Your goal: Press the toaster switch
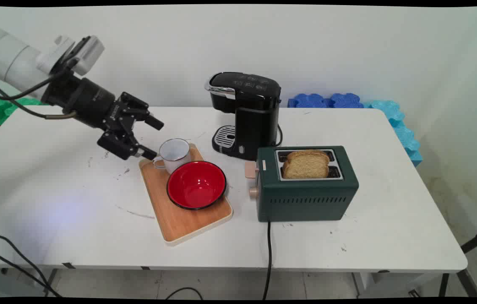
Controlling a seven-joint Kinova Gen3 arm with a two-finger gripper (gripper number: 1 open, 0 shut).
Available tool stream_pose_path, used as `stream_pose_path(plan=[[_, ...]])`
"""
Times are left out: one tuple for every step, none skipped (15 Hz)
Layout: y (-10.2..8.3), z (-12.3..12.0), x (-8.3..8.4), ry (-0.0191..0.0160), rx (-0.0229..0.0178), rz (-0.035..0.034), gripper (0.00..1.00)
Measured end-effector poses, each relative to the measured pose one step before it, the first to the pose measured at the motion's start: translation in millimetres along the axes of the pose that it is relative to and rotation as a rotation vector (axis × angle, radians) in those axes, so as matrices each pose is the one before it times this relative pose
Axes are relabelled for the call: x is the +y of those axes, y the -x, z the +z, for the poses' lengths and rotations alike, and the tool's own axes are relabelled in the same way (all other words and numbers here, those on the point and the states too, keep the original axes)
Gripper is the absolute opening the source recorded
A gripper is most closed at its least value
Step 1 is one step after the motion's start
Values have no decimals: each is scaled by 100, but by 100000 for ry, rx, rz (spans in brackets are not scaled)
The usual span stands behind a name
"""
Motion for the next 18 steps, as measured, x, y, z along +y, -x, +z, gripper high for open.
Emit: stream_pose_path(plan=[[-397,189,76,83,250,-249,100],[-597,290,105,145,381,-373,100],[-779,437,132,258,529,-379,100],[-816,499,107,254,593,-252,100],[-724,481,120,225,478,-47,100],[-817,641,108,387,443,69,100],[-794,694,64,311,440,124,100],[-625,596,44,180,313,69,100],[-740,794,-24,147,392,90,100],[-710,815,-64,138,335,112,100],[-530,667,-70,57,241,-21,100],[-309,456,-64,47,72,-29,100],[-415,642,-102,19,76,-28,100],[-366,743,-109,77,-94,53,100],[-283,703,-109,121,-95,38,100],[-137,554,-61,87,-160,22,100],[-144,585,-99,65,-161,243,0],[-102,545,-133,-10,-486,270,0]])
